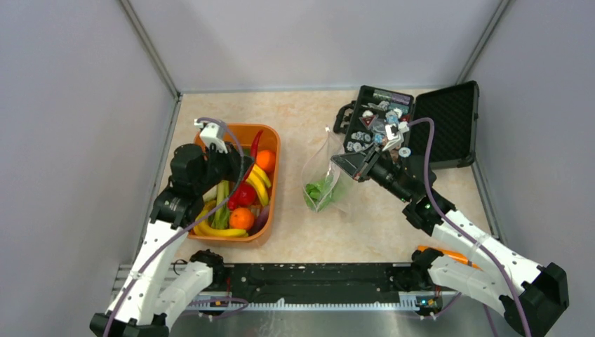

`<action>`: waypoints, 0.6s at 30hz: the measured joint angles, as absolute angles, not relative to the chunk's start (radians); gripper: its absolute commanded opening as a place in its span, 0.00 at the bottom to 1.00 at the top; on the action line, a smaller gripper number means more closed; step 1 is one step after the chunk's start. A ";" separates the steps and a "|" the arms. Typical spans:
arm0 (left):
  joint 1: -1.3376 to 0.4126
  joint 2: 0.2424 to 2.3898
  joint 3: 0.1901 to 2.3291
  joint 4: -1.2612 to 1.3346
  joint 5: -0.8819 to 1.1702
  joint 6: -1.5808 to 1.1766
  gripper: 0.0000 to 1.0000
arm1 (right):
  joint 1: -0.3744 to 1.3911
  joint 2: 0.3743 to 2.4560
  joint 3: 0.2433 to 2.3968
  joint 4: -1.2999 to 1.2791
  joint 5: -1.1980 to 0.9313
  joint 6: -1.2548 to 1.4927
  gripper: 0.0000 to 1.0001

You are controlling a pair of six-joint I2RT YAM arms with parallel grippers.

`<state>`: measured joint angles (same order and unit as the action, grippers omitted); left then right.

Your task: Place the food in the zip-top bag and seal the zipper

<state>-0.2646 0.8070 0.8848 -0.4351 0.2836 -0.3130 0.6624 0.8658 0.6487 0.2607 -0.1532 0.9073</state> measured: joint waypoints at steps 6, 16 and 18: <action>-0.265 0.756 0.939 -0.391 0.347 -0.320 0.00 | 0.662 0.866 0.649 0.261 -0.153 0.912 0.00; -0.265 0.699 0.950 -0.210 0.516 -0.402 0.00 | 0.662 0.869 0.648 0.265 -0.154 0.915 0.00; -0.265 0.714 0.976 -0.191 0.573 -0.410 0.00 | 0.662 0.872 0.648 0.268 -0.154 0.918 0.00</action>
<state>-0.2646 0.7143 0.9760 -0.1909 0.5728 -0.4099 0.6624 0.8722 0.6483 0.2680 -0.1535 0.9180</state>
